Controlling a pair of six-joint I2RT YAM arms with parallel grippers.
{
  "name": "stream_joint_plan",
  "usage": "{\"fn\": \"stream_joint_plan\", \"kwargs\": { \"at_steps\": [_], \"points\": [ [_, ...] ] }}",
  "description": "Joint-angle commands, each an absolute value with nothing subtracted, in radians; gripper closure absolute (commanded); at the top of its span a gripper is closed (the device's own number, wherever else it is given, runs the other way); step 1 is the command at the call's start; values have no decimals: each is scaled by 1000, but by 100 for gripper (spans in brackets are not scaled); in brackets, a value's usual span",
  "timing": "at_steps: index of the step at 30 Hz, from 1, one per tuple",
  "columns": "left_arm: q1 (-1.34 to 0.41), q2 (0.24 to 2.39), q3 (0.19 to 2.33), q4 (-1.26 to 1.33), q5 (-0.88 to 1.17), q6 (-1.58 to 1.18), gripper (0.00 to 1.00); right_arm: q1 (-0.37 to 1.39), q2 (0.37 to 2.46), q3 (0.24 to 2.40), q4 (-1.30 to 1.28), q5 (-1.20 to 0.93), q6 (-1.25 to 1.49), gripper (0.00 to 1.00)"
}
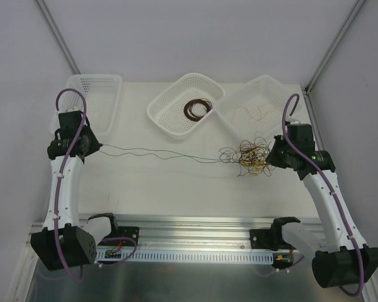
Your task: Untangle the cables
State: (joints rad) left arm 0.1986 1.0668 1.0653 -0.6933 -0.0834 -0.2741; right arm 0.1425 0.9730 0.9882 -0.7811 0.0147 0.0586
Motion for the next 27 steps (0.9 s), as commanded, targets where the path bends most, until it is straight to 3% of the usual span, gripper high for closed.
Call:
{"fn": "stream_joint_plan", "kwargs": {
  "at_steps": [1,6,12,15,16,19,23,27],
  "points": [
    [212,1075,1069,-680,-37,-253,100,149,963,1017,-801,-176,55,99],
    [203,1048,993,-654,216,-271,100,291,1018,1005,-718,-255,107,99],
    [112,985,914,-643,343,-288,82,543,1129,894,-490,-187,299,95],
    [39,951,884,-630,356,-322,64,594,1225,858,-393,-172,363,84],
    [3,939,874,-624,353,-331,56,598,1245,861,-381,-173,367,69],
    [-67,927,865,-608,357,-376,44,621,1284,923,-463,-131,264,50],
    [-184,928,862,-575,373,-439,22,627,1253,1011,-584,-88,87,40],
    [-299,951,867,-523,379,-480,16,627,1227,1035,-640,-107,-61,41]
  ]
}}
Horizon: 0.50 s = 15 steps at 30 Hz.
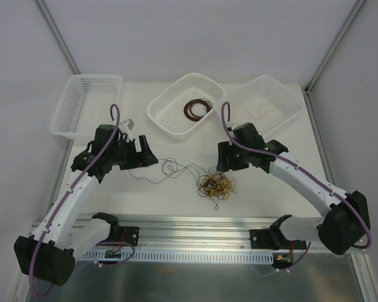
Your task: Untangle the cables
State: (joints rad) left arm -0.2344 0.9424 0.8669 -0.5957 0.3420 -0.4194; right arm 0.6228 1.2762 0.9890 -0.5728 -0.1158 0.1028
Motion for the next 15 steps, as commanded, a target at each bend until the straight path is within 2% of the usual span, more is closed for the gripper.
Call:
{"fn": "stream_joint_plan", "kwargs": {
  "at_steps": [1,5,10,15],
  "points": [
    [-326,971,873,-511,380,-495,16,626,1227,1031,-644,-116,-89,41],
    [-460,1032,899,-453,339,-529,14,626,1264,1035,-681,-100,-146,45],
    [-629,1156,942,-367,270,-567,14,608,1299,993,-661,-57,-106,54],
    [-744,1291,995,-307,236,-575,15,578,1299,907,-608,-116,-75,59]
  ]
}}
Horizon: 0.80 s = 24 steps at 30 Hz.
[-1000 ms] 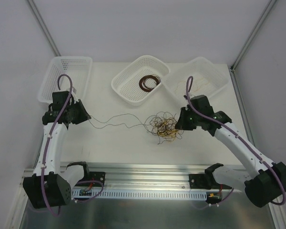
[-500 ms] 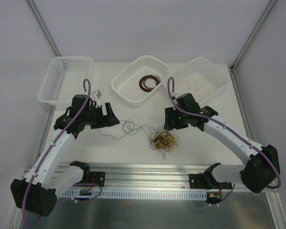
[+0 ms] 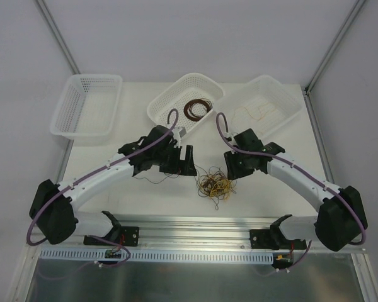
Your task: Untangle the cables
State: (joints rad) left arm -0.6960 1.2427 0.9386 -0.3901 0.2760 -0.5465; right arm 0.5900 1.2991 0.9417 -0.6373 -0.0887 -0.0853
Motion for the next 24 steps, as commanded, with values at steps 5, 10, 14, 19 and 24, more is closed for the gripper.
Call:
{"fn": "stream_joint_plan", "kwargs": {
  "at_steps": [5,10,14,19,24],
  "points": [
    [-828,1431,1058,-265,247,-568,16,566,1290,839,-580,-141,-55,63],
    [-876,1520,1111,-241,261,-545,16,560,1247,767,-542,-173,-46,64],
    [-900,1569,1124,-218,268,-532,17,557,1252,749,-497,-175,-38,65],
    [-919,1609,1124,-184,273,-522,18,551,1250,732,-419,-176,-25,73],
    [-933,1640,1118,-146,281,-511,19,549,1215,722,-388,-167,-25,88]
  ]
}}
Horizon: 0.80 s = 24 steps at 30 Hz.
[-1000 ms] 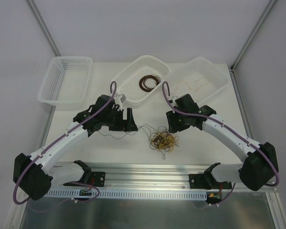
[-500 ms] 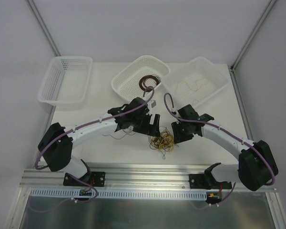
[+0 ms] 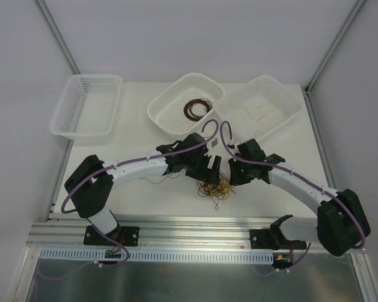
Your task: Untangle the cables
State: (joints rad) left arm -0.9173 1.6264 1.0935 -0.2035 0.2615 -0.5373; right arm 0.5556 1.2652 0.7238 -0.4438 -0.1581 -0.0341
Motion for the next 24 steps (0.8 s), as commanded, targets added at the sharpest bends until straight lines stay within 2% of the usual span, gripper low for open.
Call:
{"fn": "stream_joint_plan", "kwargs": {
  "at_steps": [1,3,18,24],
  "points": [
    [-936,1644,1117,-141,282,-506,19,549,1209,723,-390,-170,-25,92],
    [-946,1651,1120,-127,282,-497,19,549,1187,727,-399,-170,-18,99],
    [-965,1762,1141,-69,233,-543,25,551,1016,864,-506,-247,66,99],
    [-965,1818,1138,-55,137,-626,32,558,983,922,-558,-255,75,99]
  ]
}}
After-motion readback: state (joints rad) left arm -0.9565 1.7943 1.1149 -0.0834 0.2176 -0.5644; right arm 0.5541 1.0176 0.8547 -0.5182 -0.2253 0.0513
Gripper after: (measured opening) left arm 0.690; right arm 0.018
